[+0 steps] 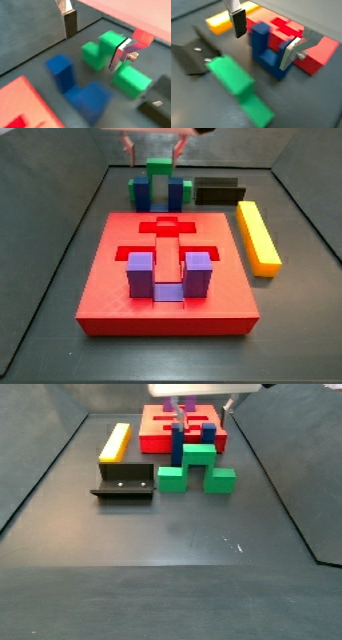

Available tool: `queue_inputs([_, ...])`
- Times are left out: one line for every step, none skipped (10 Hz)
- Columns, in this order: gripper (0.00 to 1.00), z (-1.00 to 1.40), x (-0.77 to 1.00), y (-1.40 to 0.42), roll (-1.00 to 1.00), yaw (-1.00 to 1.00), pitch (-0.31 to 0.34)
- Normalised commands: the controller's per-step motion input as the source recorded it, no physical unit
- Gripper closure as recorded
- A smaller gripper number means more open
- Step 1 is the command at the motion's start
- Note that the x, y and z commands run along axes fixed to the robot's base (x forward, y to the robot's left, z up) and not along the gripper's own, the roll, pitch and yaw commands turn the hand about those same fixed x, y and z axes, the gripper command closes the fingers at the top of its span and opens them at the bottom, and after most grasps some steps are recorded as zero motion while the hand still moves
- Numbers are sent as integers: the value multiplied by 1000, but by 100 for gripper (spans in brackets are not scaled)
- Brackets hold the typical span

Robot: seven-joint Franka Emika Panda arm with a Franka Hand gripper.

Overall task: Pick up the blue object. Move up. Move to above the board. Insert the blue object.
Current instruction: Pick up the blue object.

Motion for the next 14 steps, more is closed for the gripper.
queue_inputs([0,69,-866,-277,261,-186,0])
queue_inputs([0,6,-111,-154,139,0,-53])
queue_inputs([0,-3,0,-71,1,43,-14])
queue_inputs([0,-243,-180,-371,73,0,-66])
queue_inputs([0,-217,-17,-571,116,0,-29])
queue_inputs([0,-126,11,-494,23,0,-30])
queue_inputs([0,-143,0,-134,0,0,-56])
queue_inputs([0,-420,-71,0,64,14,-77])
queue_inputs([0,-649,-137,0,91,17,-126])
queue_inputs([0,-626,-11,0,56,49,-130])
queue_inputs([0,-580,40,0,7,66,-96])
queue_inputs([0,-17,0,-83,0,0,0])
queue_inputs([100,3,0,-11,49,0,4])
queue_inputs([100,0,0,-14,0,0,0])
